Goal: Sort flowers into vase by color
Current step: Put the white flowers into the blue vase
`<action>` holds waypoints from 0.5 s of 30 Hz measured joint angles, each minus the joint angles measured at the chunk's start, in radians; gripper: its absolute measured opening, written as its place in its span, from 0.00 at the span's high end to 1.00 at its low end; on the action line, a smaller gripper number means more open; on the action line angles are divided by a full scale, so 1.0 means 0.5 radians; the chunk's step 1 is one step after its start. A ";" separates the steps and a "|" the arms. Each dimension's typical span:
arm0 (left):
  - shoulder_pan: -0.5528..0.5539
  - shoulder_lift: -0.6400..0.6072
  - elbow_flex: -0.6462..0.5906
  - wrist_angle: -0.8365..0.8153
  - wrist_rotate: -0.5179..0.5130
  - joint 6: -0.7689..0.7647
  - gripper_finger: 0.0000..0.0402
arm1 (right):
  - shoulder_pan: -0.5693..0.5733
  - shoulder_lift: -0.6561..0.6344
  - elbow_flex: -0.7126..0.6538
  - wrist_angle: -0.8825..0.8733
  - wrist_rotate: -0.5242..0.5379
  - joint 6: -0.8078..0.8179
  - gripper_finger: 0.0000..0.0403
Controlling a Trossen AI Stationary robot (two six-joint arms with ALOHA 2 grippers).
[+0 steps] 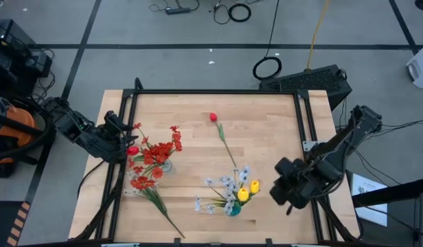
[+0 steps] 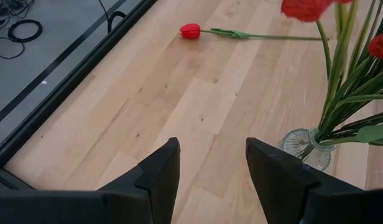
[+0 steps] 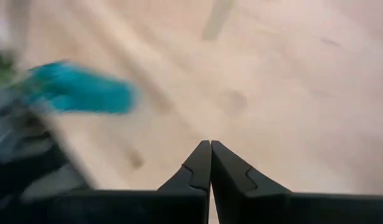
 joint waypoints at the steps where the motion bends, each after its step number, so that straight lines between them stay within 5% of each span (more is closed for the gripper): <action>1: 0.000 0.009 0.000 0.000 0.014 -0.008 0.53 | -0.009 0.008 0.000 -0.096 0.000 0.116 1.00; 9: 0.000 0.189 0.114 -0.088 0.114 -0.054 0.66 | -0.105 0.020 -0.001 -0.405 0.014 0.307 1.00; 15: 0.000 0.324 0.383 -0.232 0.413 -0.318 0.82 | -0.194 0.021 -0.001 -0.494 0.025 0.175 1.00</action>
